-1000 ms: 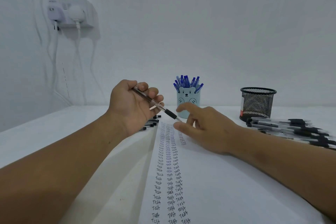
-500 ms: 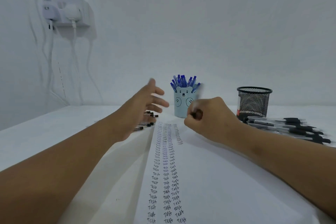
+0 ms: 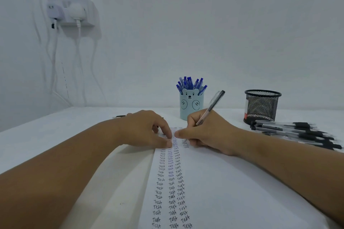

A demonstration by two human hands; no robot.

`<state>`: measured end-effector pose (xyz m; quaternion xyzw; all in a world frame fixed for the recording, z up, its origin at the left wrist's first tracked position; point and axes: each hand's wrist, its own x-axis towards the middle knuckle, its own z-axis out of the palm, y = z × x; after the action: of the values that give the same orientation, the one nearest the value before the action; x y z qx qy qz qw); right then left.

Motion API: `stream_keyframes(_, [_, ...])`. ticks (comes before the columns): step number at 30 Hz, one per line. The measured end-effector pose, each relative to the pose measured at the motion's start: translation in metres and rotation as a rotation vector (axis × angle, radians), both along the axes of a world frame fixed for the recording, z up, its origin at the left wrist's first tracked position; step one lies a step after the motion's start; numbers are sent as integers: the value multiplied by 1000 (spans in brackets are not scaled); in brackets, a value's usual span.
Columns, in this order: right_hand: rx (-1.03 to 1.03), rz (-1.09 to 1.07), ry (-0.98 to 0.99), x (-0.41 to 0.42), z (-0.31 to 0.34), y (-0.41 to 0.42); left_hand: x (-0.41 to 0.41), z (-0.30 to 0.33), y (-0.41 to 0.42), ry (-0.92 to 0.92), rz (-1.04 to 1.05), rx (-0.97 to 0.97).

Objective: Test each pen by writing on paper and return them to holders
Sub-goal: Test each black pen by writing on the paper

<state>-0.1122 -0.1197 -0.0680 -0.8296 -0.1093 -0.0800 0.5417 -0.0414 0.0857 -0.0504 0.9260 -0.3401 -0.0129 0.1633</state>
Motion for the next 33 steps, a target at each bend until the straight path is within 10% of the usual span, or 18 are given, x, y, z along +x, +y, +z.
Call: stream_keyframes(33, [-233,-36,-47,-2,0,5,0,-1,-1,42,-10,-41])
